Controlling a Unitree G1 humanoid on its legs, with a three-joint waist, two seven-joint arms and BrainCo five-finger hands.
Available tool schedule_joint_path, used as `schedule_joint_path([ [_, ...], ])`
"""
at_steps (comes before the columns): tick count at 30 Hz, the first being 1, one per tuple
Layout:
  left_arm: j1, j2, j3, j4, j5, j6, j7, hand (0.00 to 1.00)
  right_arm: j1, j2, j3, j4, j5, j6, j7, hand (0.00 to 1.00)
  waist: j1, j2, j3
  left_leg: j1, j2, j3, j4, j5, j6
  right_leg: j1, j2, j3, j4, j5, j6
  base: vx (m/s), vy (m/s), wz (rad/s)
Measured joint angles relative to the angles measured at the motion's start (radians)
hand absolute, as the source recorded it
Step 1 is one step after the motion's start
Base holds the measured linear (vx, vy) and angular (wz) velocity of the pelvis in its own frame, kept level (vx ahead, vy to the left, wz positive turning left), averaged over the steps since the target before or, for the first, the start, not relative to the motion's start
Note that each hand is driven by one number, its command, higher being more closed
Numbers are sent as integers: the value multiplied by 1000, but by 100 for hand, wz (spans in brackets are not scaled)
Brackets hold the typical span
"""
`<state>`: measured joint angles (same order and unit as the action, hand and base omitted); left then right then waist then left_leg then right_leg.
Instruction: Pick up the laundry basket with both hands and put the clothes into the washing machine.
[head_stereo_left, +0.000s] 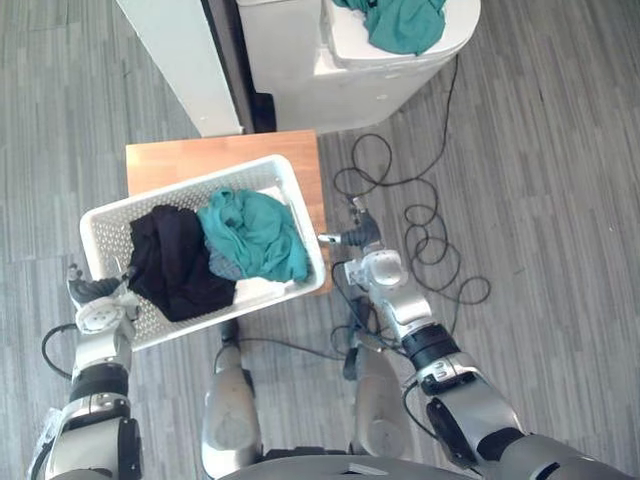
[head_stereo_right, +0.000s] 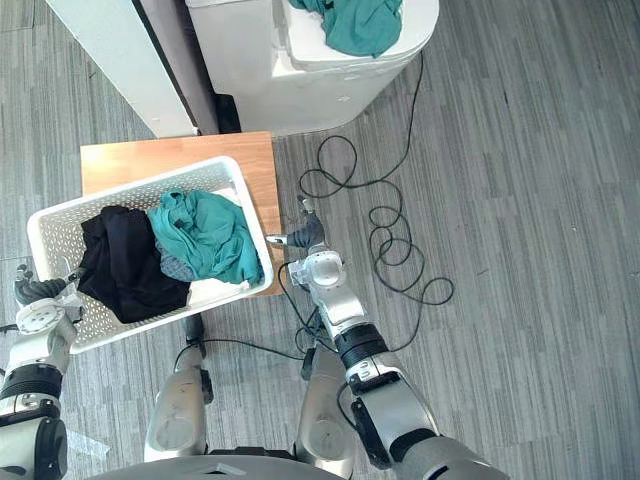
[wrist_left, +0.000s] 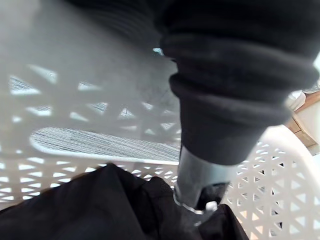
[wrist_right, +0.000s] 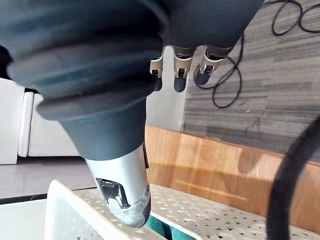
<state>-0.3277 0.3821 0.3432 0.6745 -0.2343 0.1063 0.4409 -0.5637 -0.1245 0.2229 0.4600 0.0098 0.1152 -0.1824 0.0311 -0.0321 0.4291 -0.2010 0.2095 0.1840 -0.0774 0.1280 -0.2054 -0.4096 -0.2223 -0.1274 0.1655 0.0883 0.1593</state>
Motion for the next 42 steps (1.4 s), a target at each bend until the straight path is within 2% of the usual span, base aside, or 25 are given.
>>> schedule_joint_path([
  [11, 10, -18, -1, -38, 0, -7, 4, 0, -21, 31, 3, 34, -39, 1, 4, 0, 6, 15, 9, -15, 1, -7, 0, 0, 0, -7, 0, -7, -3, 0, 0, 3, 0, 0],
  [25, 26, -31, -13, -83, -18, -23, 11, 0, -51, 36, -24, 118, -58, 0, 9, 0, 12, 17, 10, -25, 2, -15, 0, 1, -1, -10, 0, -17, -3, 0, 0, 10, 1, 1],
  [32, 31, -48, -13, -104, -19, -23, 10, 0, -47, 38, -40, 145, -77, 21, 0, 0, 19, 20, 11, -24, 2, -14, 0, 1, 0, -10, 0, -16, -1, -1, 0, 0, 0, 0],
  [36, 38, -50, -13, -103, -19, -21, 10, 0, -47, 37, -48, 129, -76, 21, -6, 0, 18, 20, 11, -17, 2, -9, 0, 1, 0, -10, 0, -10, 2, -1, 0, 0, 0, -2],
  [42, 47, -56, -13, -94, -19, -17, 9, 0, -47, 38, -63, 15, -53, 18, -47, 0, 13, 20, 11, -5, 2, 3, 0, 1, -1, -10, 2, 4, 7, -1, 0, 0, 0, -5],
])
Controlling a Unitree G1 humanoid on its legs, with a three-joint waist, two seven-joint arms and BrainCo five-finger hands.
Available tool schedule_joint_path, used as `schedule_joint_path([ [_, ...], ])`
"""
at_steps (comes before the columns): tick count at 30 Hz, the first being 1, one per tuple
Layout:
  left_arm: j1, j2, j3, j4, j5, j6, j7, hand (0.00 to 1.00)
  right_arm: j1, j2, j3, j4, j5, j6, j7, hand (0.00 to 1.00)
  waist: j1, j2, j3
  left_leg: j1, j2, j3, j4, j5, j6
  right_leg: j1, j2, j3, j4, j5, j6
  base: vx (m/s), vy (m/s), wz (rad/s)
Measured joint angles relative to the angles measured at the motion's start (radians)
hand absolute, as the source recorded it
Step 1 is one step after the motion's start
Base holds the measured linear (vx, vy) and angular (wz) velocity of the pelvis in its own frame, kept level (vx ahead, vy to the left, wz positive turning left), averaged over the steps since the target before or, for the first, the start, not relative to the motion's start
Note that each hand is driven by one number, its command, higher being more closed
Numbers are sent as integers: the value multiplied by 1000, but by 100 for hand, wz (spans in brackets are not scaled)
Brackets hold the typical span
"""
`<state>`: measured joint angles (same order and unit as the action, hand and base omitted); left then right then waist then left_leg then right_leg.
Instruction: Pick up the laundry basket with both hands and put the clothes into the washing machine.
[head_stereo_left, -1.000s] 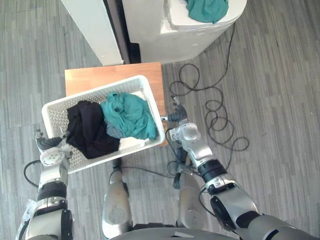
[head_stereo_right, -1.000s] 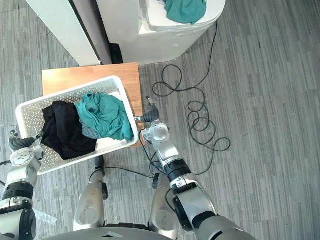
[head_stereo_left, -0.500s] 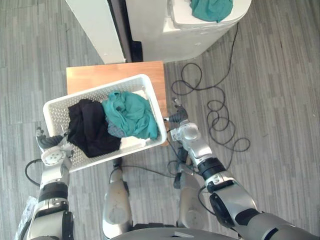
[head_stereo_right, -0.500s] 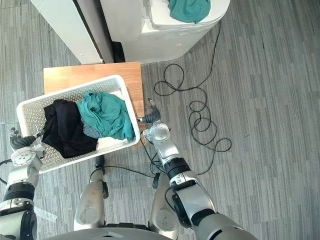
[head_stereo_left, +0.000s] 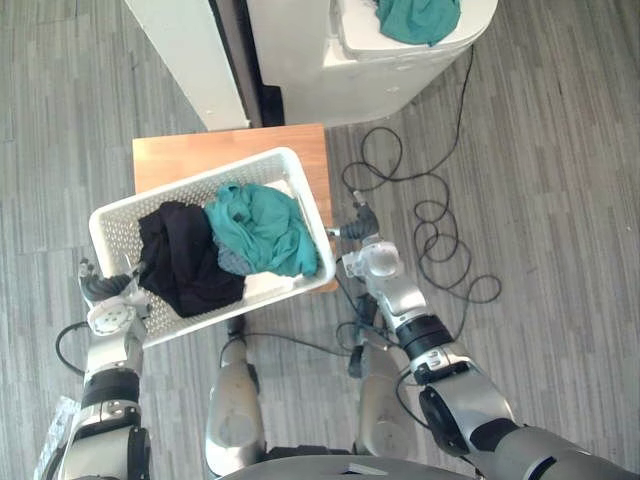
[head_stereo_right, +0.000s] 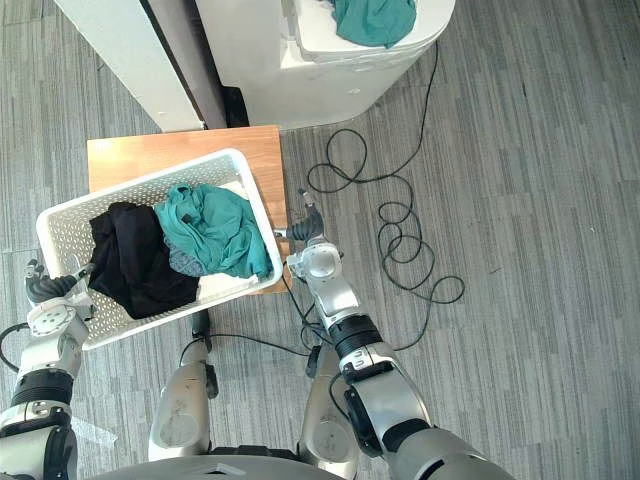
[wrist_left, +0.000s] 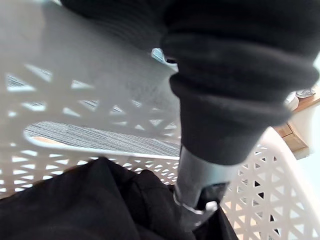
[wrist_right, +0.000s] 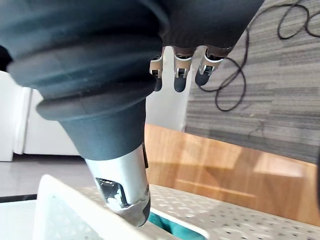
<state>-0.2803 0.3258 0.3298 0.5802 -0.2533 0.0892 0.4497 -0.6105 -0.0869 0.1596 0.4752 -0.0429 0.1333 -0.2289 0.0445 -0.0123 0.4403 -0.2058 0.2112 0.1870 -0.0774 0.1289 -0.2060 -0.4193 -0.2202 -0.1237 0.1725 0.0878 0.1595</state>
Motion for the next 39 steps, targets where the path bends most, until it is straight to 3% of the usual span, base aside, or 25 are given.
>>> schedule_joint_path([
  [11, 12, -10, 1, 2, 0, 0, 2, 0, 14, 1, -23, -122, 113, -33, -82, 0, -8, -1, -1, 6, 0, 2, 0, 0, 0, 4, 0, 2, 1, 0, 0, 3, 0, 0],
  [39, 39, -30, -1, 3, 0, -2, 8, 0, 75, 22, 76, -133, 113, -41, -34, 0, -16, -6, -4, -1, 1, -1, 0, 0, 0, 4, 0, -1, -2, 0, 0, 0, 0, 0],
])
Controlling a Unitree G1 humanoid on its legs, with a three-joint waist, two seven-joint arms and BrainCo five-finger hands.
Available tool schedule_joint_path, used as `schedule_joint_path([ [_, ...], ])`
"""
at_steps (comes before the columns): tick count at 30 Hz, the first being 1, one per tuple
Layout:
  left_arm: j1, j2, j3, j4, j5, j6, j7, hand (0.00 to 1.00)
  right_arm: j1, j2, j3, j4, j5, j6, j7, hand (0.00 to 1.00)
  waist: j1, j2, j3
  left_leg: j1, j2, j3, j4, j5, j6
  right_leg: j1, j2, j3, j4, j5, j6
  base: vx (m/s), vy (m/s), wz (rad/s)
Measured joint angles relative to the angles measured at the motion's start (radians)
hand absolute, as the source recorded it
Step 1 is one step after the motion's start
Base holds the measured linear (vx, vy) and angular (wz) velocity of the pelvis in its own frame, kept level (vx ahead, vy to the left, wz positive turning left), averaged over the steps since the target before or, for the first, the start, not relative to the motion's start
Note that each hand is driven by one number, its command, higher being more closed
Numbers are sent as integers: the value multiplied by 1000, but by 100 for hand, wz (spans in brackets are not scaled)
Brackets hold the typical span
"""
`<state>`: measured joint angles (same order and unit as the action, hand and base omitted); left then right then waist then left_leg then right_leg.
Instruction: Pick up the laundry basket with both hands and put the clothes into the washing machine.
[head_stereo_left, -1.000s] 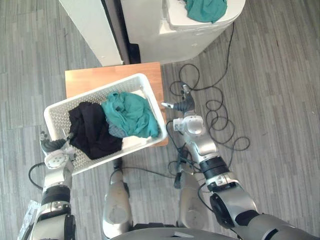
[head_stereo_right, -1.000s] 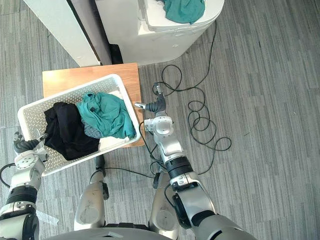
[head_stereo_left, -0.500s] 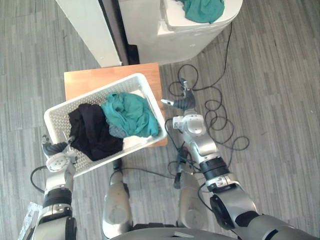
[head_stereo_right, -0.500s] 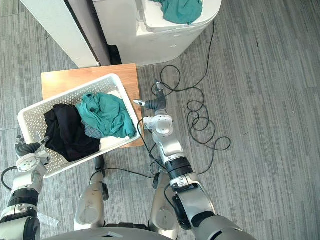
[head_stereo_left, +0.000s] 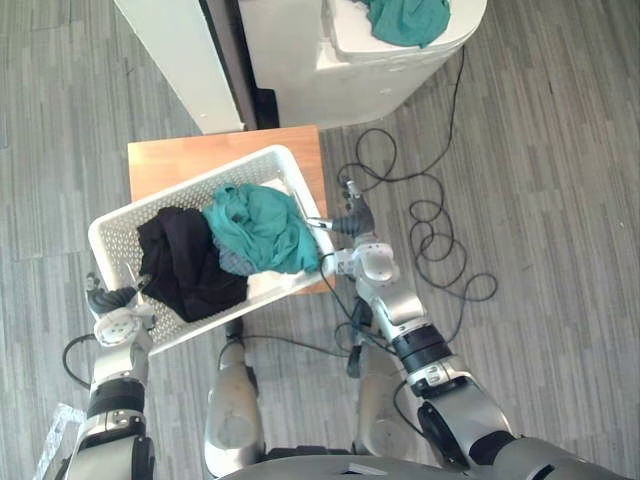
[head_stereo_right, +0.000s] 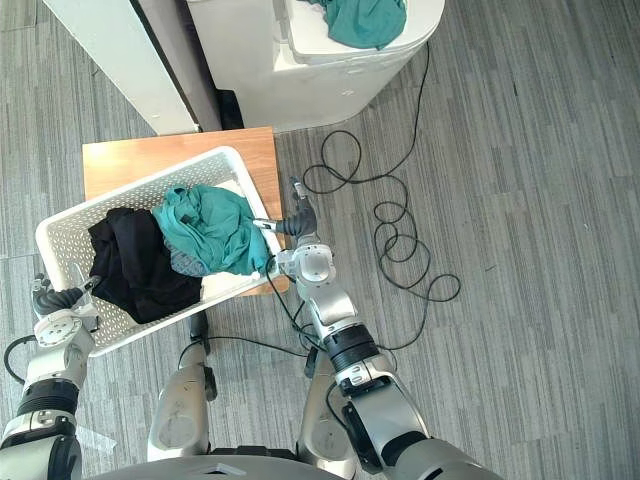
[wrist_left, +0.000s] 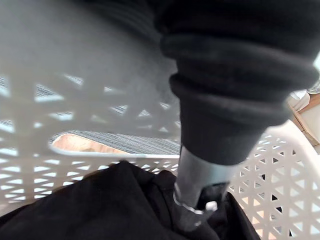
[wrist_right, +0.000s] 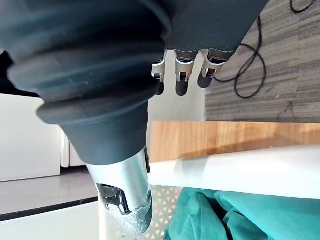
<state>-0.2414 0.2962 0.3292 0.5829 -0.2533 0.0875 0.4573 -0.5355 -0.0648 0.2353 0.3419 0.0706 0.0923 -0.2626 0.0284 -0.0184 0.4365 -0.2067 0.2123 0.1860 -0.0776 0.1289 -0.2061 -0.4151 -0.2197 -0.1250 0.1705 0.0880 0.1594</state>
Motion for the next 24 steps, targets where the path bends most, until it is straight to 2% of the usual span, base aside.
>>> schedule_joint_path([
  [9, 4, 0, 1, 0, 0, -3, 20, 0, 12, 20, 36, 72, -7, 3, 8, 0, 3, -17, -10, -4, 0, -1, 0, 0, 0, -6, 0, 0, 0, 0, 0, 0, 0, 0],
  [13, 8, 0, -10, 0, -1, -5, 20, 0, 10, 24, 37, 85, -39, 3, 35, 0, 6, -18, -10, -8, 0, -2, 0, 0, 0, -9, 0, -2, 0, 0, 0, 0, 0, 0],
  [22, 5, 0, -18, -4, -2, -30, 23, 0, -49, 31, 36, 186, -53, 5, 38, 0, 12, -19, -13, -26, 0, -9, 0, 6, -1, -28, -1, -4, 10, 0, 0, 0, 0, 0],
  [23, 2, 1, -19, -4, -2, -30, 23, 0, -60, 34, 36, 195, -74, 13, 40, 100, 12, -19, -13, -26, 0, -10, 0, 7, -1, -29, -1, -5, 11, 0, 0, 0, 0, 0],
  [24, 0, 0, -20, -4, -2, -29, 23, 100, -71, 37, 35, 197, -95, 23, 42, 100, 12, -19, -13, -27, 1, -10, 0, 7, -1, -29, -1, -5, 11, 0, 0, 0, 0, 0],
])
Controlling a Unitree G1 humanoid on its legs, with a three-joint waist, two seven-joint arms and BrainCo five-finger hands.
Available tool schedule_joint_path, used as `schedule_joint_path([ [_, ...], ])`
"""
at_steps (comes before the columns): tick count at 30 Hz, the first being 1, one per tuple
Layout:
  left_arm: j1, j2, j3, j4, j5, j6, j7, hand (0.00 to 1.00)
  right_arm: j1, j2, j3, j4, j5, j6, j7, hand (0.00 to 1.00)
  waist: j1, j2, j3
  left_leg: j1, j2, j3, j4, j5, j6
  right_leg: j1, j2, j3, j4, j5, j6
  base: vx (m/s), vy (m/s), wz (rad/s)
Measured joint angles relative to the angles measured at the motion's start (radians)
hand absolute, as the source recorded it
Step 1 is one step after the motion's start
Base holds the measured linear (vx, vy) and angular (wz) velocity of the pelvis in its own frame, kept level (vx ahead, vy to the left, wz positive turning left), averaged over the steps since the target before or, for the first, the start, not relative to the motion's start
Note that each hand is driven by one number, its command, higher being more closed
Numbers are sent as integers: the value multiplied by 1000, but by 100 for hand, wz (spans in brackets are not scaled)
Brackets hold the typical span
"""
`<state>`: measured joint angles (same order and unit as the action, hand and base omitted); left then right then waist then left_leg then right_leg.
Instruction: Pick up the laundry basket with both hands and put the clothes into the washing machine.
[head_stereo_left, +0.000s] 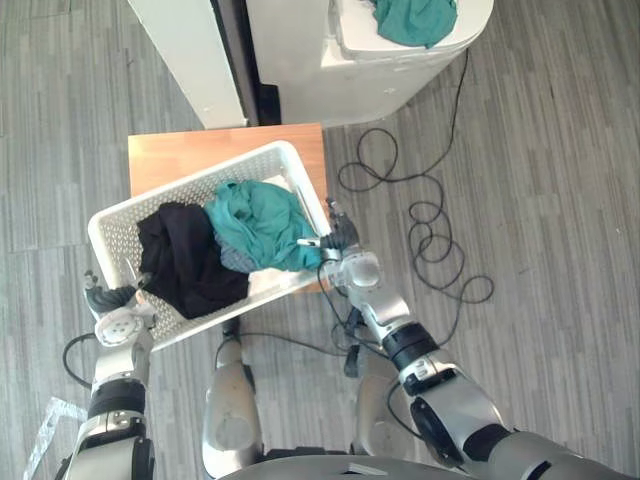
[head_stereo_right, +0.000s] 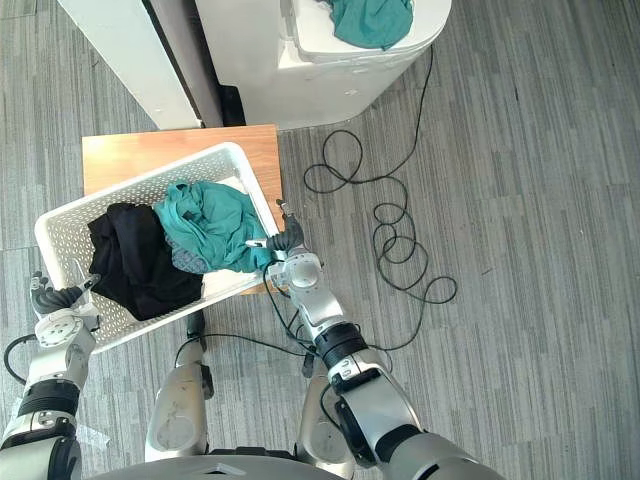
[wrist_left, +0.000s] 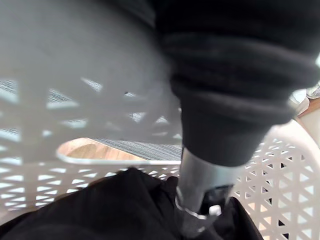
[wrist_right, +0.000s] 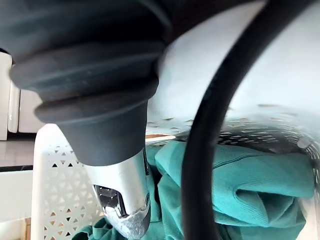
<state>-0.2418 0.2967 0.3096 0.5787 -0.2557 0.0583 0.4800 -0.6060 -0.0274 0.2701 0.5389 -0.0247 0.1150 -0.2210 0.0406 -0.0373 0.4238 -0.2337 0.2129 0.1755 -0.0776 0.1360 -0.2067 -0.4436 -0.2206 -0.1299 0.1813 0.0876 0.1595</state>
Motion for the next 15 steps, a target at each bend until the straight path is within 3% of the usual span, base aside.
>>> schedule_joint_path([
  [8, -25, 0, -39, -19, -1, 1, -9, 100, -77, -3, -47, 69, -113, 21, 38, 100, 9, 0, 0, -6, 1, -11, 0, 7, 1, 0, -1, -8, 5, 0, 0, 7, 2, 3],
  [15, -29, 9, -50, -20, -86, 1, -78, 100, -92, -24, -58, 76, -141, 48, 43, 100, 10, 0, 0, -1, 0, -12, 0, 13, 0, 1, -2, -7, 14, 0, 0, 2, 0, 0],
])
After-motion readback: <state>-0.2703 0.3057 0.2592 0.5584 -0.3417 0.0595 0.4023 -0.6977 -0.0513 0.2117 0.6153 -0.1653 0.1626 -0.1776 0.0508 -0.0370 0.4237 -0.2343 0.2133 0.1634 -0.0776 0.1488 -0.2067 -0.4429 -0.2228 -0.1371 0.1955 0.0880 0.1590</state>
